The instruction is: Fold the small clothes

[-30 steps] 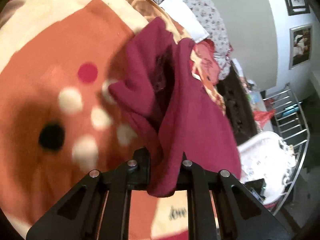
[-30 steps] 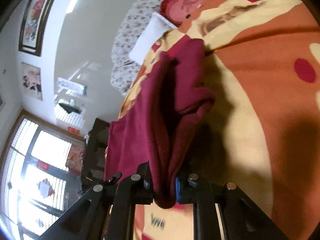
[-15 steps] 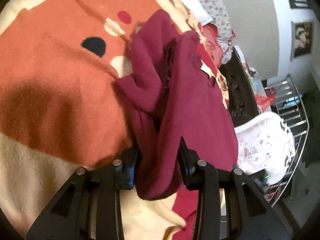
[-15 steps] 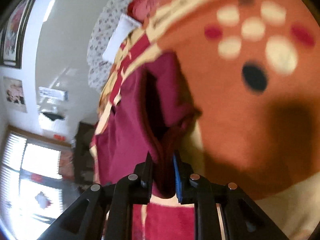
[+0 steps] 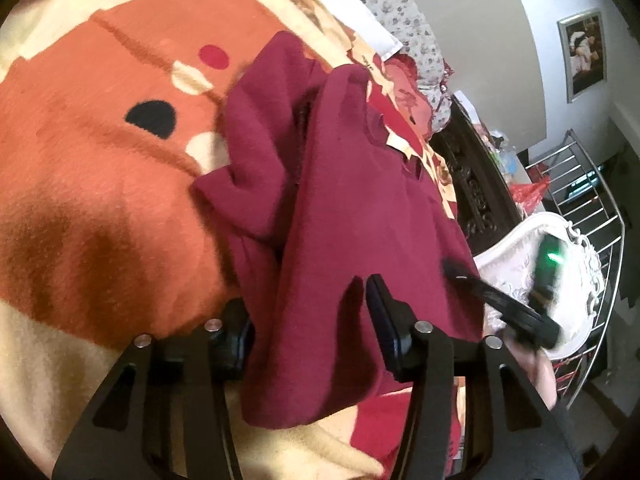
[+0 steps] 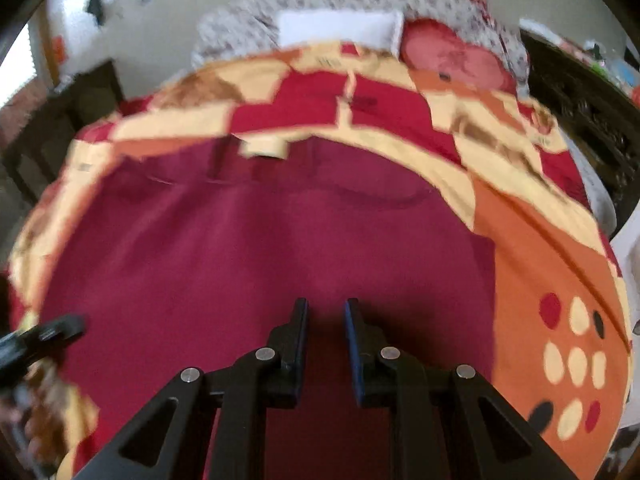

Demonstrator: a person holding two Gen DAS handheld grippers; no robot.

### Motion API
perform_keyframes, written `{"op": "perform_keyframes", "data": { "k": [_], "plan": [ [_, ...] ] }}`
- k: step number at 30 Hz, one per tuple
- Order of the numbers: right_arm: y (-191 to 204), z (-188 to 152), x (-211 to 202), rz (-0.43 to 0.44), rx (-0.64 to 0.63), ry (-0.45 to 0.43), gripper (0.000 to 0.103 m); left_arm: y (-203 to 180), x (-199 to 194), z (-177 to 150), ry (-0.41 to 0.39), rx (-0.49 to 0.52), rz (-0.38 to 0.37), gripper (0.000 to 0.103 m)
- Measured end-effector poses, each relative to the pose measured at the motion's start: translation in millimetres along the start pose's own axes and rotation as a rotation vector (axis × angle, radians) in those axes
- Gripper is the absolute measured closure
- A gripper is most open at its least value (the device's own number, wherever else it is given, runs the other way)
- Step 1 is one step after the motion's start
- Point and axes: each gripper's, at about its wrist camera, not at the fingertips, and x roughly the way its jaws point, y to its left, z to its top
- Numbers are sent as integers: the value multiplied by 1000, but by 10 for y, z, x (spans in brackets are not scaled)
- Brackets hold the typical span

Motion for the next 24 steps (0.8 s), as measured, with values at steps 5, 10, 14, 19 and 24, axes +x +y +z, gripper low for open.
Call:
{"op": "perform_keyframes", "data": {
  "k": [5, 10, 14, 19, 24],
  "plan": [
    [-83, 19, 19, 53, 27, 12, 81, -8, 18, -56, -36, 35, -46, 36],
    [443, 411, -450, 92, -63, 0, 78, -55, 39, -122, -73, 81, -34, 36],
    [1326, 727, -580, 367, -165, -15, 34, -24, 12, -140, -93, 66, -63, 36],
    [2147, 1091, -2, 357, -226, 140, 31, 14, -53, -170, -129, 48, -86, 36],
    [2494, 1322, 531, 186, -238, 298, 31, 97, -110, -199, -159, 33, -113, 36]
  ]
}}
